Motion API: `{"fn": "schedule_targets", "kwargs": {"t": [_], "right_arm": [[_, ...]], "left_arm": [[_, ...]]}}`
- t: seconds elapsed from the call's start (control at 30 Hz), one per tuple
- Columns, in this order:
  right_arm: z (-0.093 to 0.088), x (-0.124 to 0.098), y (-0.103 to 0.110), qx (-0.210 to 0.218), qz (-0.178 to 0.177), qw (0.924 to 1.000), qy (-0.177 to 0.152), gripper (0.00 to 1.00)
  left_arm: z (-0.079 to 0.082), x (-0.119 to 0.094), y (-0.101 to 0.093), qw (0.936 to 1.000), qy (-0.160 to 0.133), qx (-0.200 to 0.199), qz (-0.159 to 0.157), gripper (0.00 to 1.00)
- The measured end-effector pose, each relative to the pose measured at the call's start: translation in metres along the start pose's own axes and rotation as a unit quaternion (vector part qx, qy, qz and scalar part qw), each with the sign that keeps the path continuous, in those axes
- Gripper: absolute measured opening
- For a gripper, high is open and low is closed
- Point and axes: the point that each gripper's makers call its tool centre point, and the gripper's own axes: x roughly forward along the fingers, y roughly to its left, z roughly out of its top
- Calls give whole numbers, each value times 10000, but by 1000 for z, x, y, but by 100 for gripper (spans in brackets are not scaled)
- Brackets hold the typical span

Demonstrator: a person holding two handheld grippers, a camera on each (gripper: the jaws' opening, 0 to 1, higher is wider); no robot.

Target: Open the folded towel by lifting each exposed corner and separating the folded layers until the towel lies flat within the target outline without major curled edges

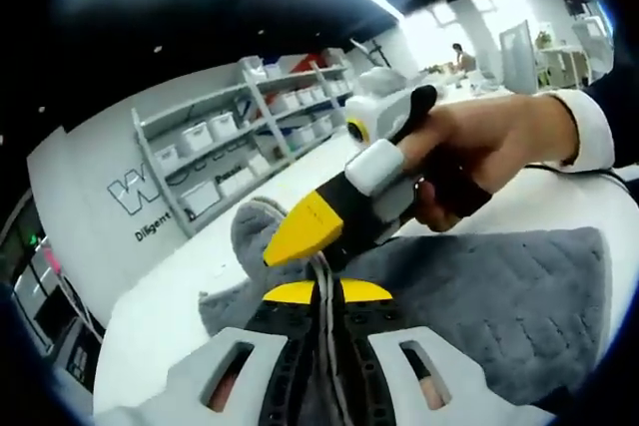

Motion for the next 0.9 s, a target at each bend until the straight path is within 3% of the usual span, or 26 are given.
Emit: {"fn": "schedule_targets", "kwargs": {"t": [0.1, 0.3, 0.73, 0.83, 0.9], "right_arm": [[-1, 0, 3, 216, 108, 9997, -9, 36], [-6, 2, 7, 200, 150, 9996, 87, 32], [-12, 1, 4, 345, 240, 9988, 257, 7], [-13, 0, 1, 352, 198, 9988, 282, 1], [-13, 0, -1, 404, 191, 9985, 320, 1]], "left_arm": [[0, 1, -3, 9999, 16, 98, 15, 7], [2, 2, -6, 9997, 3, 229, 50, 7], [1, 7, -16, 9986, 29, 516, -120, 12], [9, 5, -21, 9982, -170, 495, -305, 13], [18, 3, -27, 9975, -406, 249, -521, 14]]}}
